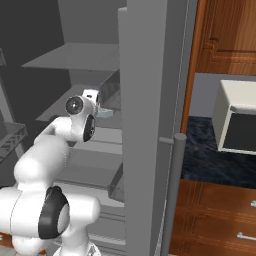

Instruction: Place two dumplings into each of the tupperware containers and then place the containers in the fridge.

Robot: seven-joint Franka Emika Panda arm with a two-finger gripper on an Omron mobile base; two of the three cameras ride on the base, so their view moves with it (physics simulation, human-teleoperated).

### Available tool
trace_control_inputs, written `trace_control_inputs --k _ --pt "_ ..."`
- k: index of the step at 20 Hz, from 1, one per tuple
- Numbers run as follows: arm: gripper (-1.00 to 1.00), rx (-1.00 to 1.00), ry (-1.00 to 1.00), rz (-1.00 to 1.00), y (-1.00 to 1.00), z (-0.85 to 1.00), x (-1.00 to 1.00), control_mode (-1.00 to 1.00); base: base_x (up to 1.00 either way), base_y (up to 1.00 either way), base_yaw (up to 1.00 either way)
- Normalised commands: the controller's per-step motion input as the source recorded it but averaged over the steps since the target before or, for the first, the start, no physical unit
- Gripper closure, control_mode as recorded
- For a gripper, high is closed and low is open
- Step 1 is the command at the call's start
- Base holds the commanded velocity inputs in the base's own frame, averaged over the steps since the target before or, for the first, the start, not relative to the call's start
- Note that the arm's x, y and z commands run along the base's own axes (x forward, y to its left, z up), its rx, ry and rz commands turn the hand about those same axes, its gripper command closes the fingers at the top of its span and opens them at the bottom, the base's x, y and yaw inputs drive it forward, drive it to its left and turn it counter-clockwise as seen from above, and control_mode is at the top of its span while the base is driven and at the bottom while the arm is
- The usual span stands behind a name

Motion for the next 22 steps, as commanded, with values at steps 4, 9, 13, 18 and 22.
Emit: trace_control_inputs --k 4,9,13,18,22 --pt "-1.00 0.01 0.26 -0.19 0.00 0.54 -0.78 -1.00 0.00 0.00 0.00" --pt "-1.00 0.14 0.27 -0.28 -0.01 0.41 -0.99 -1.00 0.00 0.00 0.00" --pt "-1.00 0.27 0.20 -0.43 -0.04 0.13 -1.00 -1.00 0.00 0.00 0.00" --pt "-1.00 0.28 0.13 -0.46 -0.06 0.15 -0.92 -1.00 0.00 0.00 0.00" --pt "-1.00 0.30 0.08 -0.51 -0.06 0.37 -0.83 -1.00 0.00 0.00 0.00"
